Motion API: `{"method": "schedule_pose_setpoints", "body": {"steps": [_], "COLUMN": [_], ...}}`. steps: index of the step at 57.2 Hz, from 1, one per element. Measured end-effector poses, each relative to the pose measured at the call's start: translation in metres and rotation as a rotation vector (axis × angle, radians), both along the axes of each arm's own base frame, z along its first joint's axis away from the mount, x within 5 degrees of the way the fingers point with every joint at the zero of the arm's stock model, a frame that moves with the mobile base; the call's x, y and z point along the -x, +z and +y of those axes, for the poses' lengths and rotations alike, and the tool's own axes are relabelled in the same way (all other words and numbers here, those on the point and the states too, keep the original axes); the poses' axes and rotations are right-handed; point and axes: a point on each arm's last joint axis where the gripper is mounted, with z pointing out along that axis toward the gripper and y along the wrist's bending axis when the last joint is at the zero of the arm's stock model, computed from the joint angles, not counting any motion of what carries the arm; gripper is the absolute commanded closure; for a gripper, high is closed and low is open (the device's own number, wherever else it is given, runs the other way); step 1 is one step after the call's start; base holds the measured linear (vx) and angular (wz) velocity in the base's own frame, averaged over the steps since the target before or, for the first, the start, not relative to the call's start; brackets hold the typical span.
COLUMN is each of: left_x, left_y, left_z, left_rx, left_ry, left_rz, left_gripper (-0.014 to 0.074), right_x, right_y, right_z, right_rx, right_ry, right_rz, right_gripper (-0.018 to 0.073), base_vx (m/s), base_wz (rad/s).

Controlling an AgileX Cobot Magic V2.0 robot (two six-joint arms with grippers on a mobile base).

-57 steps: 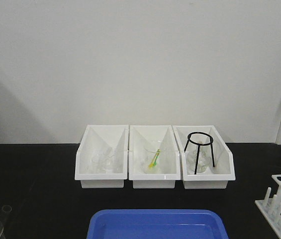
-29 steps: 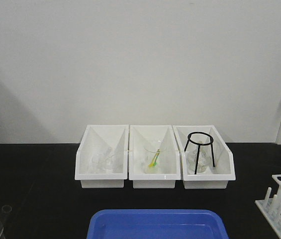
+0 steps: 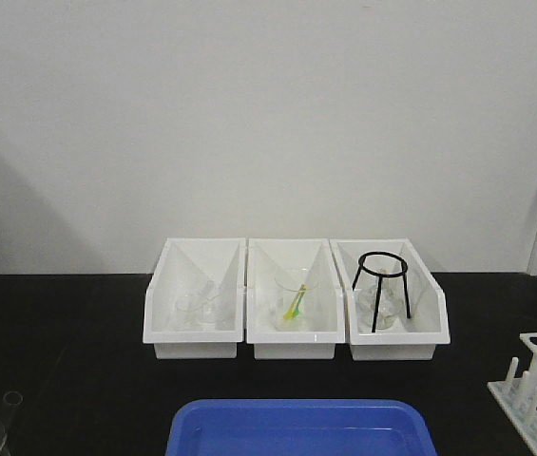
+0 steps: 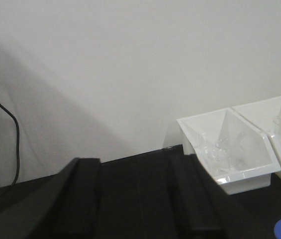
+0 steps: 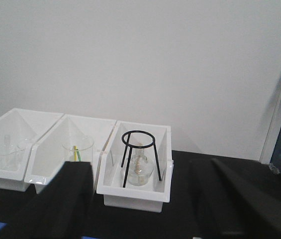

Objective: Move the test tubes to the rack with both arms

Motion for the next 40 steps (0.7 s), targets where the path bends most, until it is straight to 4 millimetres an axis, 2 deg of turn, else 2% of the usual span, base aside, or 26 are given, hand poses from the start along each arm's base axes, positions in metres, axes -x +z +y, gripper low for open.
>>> {"method": "schedule_pose_setpoints", "body": {"steps": [10,26,40], "left_x": [-0.008,-0.051,-0.075], "left_y": [-0.009,-0.061,-0.085], "left_z": [0.0,-0.002,-0.005], "left_rx": [-0.047,-0.254,-0.255], "left_ry": [0.002,-0.034,-0.058], "left_rz": [0.069,0.39,0.441], "left_gripper": [0.0076,0.0157,0.0217], "right_x": [0.0,0.0,-0.001], "right_y": [0.003,0.005,0.005], "right_z": [0.0,0.0,0.001], "right_rx": [-0.004,-0.006,0.019], "right_ry": [0.003,0.004,0.006], "right_rz": [-0.033,-0.051,-0.06], "right_gripper": [-0.0078,-0.0012,0.0043], "base_vx": [0.0,0.0,0.0], "base_wz": [0.0,0.0,0.0]}}
